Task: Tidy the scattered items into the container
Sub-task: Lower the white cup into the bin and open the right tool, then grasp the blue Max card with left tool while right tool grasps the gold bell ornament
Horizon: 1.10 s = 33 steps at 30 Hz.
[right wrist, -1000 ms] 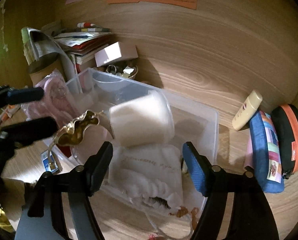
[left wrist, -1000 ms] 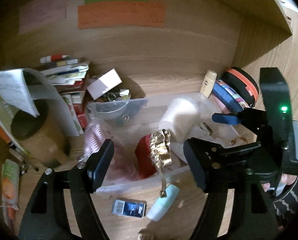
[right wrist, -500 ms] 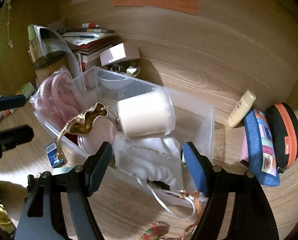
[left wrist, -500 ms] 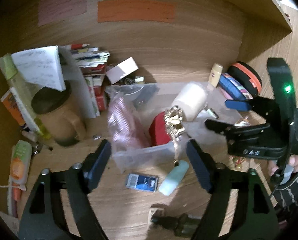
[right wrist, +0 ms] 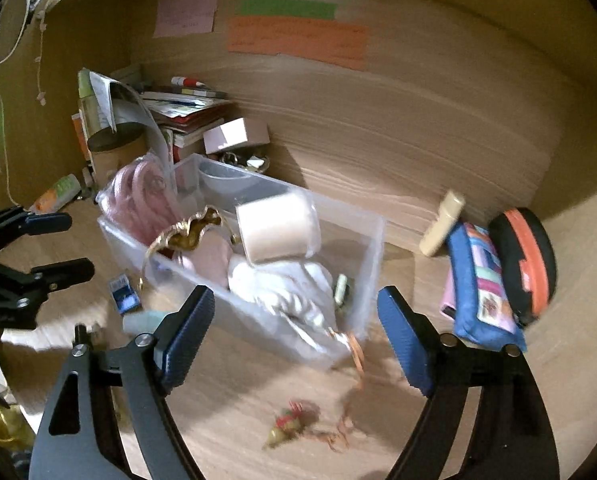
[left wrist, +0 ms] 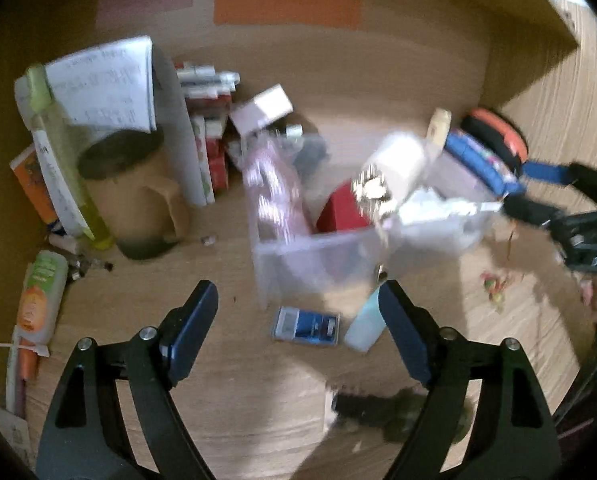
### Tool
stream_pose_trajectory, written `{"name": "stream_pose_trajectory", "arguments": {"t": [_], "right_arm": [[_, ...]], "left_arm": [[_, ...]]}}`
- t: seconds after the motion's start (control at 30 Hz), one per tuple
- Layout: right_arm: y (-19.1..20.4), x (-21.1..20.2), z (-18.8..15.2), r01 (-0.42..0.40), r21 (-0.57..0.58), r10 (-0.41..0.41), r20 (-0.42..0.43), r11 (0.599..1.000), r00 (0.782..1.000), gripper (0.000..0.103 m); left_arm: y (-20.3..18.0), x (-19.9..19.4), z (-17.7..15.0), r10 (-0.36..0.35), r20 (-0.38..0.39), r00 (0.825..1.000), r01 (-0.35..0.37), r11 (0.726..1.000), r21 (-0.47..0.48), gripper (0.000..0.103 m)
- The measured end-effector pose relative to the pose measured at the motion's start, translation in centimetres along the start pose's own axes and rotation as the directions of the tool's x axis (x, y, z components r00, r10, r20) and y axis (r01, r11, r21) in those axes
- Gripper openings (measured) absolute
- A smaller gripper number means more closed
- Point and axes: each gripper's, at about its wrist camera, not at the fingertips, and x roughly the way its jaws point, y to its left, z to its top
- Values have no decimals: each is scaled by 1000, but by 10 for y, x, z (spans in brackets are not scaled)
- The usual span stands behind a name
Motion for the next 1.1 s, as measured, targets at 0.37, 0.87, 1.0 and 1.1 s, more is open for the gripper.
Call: {"name": "stream_pose_trajectory", "arguments": {"t": [0.37,0.87,1.0,1.1], "right_arm": [[-3,3,-48,-9,-4,8,-125,1000,992,82],[-6,33,-78,-72,19,74,-242,997,967,82],[-8,40,-79,-133,55,143,-246,990,959,79],[-6,41,-78,-138,43,144,-242,990,959,64]], "left_arm": [[0,38,-19,-13,-156,988,11,1000,-13,74],[-9,54,-22,14,-195,981,-12,1000,12,66],[-9,58,-23,0,-207,978,-1,1000,-5,65],[-12,58,-22,8,-199,980,-8,1000,2,55]]}}
